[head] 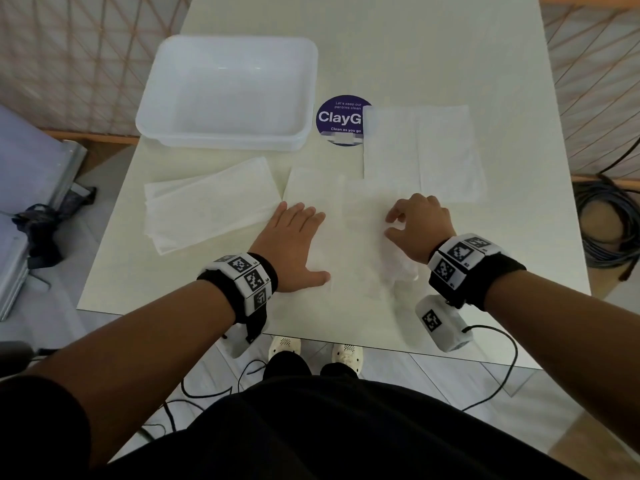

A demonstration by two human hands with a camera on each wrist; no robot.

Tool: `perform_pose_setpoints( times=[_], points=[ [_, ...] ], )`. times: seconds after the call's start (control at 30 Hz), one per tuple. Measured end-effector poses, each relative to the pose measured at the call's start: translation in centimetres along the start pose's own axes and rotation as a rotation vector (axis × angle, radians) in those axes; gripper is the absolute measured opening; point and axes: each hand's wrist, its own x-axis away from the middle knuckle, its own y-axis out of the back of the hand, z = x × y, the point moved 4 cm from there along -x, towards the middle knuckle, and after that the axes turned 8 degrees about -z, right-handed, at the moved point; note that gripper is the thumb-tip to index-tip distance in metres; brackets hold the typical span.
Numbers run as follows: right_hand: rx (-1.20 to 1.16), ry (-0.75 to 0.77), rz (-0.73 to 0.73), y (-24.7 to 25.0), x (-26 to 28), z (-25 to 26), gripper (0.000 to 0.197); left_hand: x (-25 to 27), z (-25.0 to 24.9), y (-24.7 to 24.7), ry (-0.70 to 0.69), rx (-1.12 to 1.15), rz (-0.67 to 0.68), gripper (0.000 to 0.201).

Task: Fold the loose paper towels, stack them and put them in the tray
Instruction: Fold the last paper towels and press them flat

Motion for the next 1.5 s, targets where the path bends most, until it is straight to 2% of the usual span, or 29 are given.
perform_pose_setpoints(
  times=[0.17,0.23,0.33,0.43,0.5,0.57,0.67,0.73,0.8,0.83,0.9,0.97,1.1,1.23,1.33,1.5],
  points=[
    [-0.165,-0.021,0.038,0.6,-0.5,-0.1,0.008,-0.1,0.0,-0.1,0.035,0.009,0.003,0.107],
    [-0.298,0.012,0.032,1.7,-0.5,0.6,0.005,-0.2,0.1,0.4,0.022,0.109,-0.089,0.103],
    [-0.434,0.113,0.029,3.9,-0.6,2.9,0.006,-1.1,-0.3,2.2,-0.005,0.369,-0.257,0.081],
    [-0.513,0.177,0.030,5.4,-1.1,5.5,0.006,-1.8,0.0,4.0,0.099,0.606,-0.295,0.042],
    [-0.587,0.159,0.030,5.9,-1.9,6.5,0.009,-1.3,1.0,5.0,0.162,0.671,-0.336,0.024],
    [-0.709,0.116,0.044,5.8,-2.8,7.1,0.013,-0.5,2.4,5.8,0.191,0.699,-0.381,0.019],
    [-0.936,-0.060,0.066,4.3,-4.2,7.5,0.041,0.5,5.5,7.1,0.248,0.712,-0.346,0.019],
    [-0.857,-0.114,0.049,2.8,-5.1,7.7,0.042,1.0,8.0,8.1,0.284,0.668,-0.288,0.017],
    [-0.487,-0.006,0.035,1.0,-5.9,8.0,0.027,1.4,10.5,9.1,0.308,0.627,-0.229,0.014],
    [-0.289,0.066,0.052,0.1,-6.1,8.4,0.026,1.6,11.6,9.6,0.319,0.607,-0.204,0.013],
    [-0.052,0.156,0.071,-1.3,-6.2,9.2,0.037,1.6,13.8,10.2,0.335,0.586,-0.179,0.019],
    [0.046,0.189,0.025,-2.0,-6.2,9.9,0.047,1.5,15.5,10.4,0.353,0.596,-0.170,0.022],
    [0.134,0.136,0.003,-2.8,-6.5,10.3,0.059,1.0,17.9,9.2,0.392,0.630,-0.141,0.019],
    [0.144,0.108,-0.002,-2.4,-7.1,10.5,0.063,0.1,18.9,6.8,0.372,0.589,-0.072,0.017],
    [0.132,0.071,0.016,-2.0,-7.6,10.4,0.056,-0.5,19.7,5.5,0.362,0.470,-0.038,0.026],
    [0.034,0.055,0.051,-1.2,-7.7,10.5,0.036,-1.0,20.1,5.9,0.388,0.339,-0.122,0.028]
  ],
)
